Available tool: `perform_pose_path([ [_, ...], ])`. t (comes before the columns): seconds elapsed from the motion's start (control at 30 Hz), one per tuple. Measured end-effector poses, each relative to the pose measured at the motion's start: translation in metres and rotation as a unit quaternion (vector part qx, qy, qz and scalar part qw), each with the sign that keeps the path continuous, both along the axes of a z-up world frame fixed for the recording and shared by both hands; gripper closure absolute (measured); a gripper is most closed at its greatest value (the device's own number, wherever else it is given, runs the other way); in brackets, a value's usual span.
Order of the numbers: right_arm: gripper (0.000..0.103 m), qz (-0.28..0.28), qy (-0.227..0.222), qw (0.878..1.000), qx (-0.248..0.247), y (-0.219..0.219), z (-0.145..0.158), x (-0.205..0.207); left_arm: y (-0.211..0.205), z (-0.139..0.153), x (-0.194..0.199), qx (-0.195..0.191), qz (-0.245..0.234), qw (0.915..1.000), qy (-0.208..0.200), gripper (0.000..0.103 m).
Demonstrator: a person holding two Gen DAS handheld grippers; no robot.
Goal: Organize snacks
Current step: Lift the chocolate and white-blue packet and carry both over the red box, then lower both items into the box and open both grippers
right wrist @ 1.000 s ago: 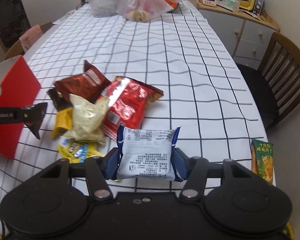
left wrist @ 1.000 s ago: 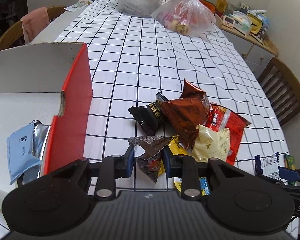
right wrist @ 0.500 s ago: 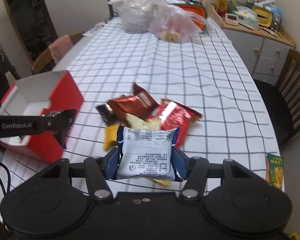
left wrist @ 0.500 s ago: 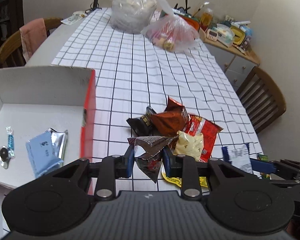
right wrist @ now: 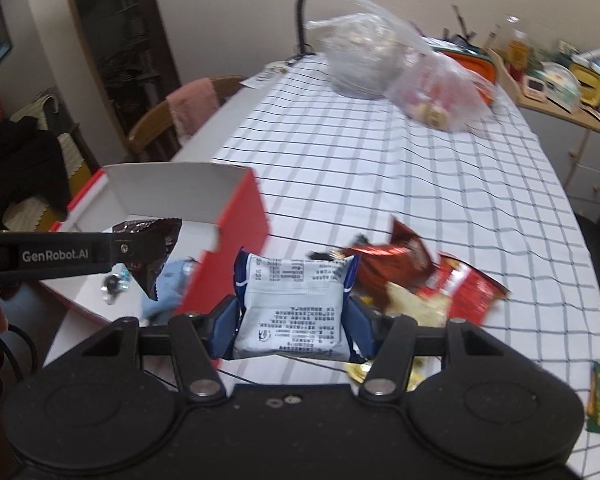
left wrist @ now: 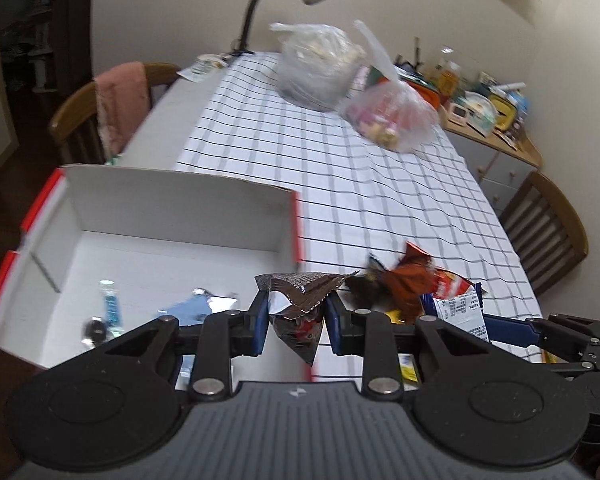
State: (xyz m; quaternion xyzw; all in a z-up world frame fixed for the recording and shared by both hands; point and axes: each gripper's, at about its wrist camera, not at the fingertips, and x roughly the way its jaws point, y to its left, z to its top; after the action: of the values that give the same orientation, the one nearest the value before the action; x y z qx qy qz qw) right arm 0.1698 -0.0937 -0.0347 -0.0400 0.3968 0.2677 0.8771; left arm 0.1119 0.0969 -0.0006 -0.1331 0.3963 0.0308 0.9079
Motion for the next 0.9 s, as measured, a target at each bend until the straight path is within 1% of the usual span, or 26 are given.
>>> perform_pose_path([
  [0.27,0.046,0.025,0.0,1.0,-0.003,0.058,-0.002,-0.005,0.058,0.003,-0.016,0.012,0.035,0.9993,-0.002,0.075],
  [0.47,0.046,0.041,-0.002,0.999,-0.014,0.1,-0.008,-0.002,0.095,-0.004,-0.02,0.028,0.052,0.9982,0.007,0.075],
  [0.67,0.046,0.068,0.0,0.997,-0.038,0.139,-0.021,0.004,0.127,-0.018,-0.012,0.047,0.059,0.9968,0.026,0.074],
  [0.8,0.046,0.082,0.012,0.995,-0.057,0.162,-0.036,0.009,0.141,-0.035,0.0,0.07,0.058,0.9946,0.049,0.074],
  [0.9,0.046,0.094,0.023,0.993,-0.072,0.178,-0.047,0.012,0.149,-0.048,0.009,0.078,0.054,0.9932,0.068,0.074],
])
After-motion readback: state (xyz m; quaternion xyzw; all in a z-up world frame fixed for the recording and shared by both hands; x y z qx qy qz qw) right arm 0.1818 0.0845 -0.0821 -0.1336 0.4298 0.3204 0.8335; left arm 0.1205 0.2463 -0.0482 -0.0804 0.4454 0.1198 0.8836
